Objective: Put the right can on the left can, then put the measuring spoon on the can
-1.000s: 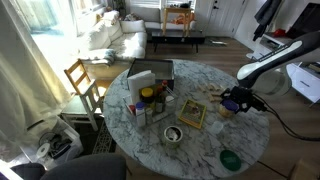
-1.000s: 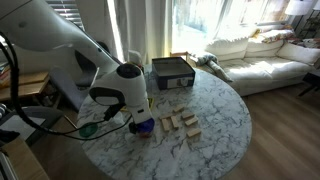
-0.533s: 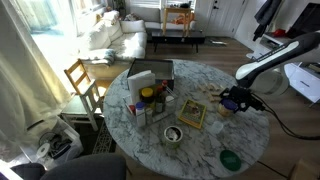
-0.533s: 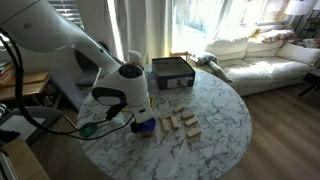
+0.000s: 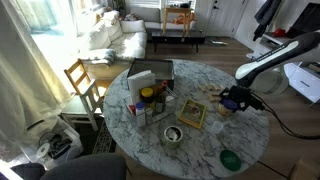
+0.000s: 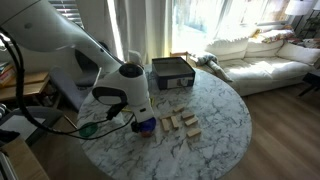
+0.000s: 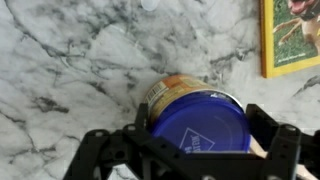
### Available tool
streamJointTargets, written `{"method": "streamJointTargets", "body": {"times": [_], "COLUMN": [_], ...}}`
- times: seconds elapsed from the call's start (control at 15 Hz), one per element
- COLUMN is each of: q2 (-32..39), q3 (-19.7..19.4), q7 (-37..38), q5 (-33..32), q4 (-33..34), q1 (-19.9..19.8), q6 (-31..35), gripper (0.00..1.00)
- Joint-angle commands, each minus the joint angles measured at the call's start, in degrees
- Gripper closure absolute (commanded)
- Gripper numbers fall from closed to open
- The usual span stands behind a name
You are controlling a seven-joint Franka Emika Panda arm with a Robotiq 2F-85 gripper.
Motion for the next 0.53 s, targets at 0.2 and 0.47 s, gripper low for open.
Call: {"method": "streamJointTargets", "body": {"times": [0.2,0.47], "q2": [-1.20,-5.44], "q3": [-0.86,-0.68], "q7": [0.62,0.06], "q5": [-2.89,-7.70], "q4": [-0.43,-1.98], "q1": [2.20,4.63], "q6": [0.87,1.00], "gripper": [0.30,0.30]}}
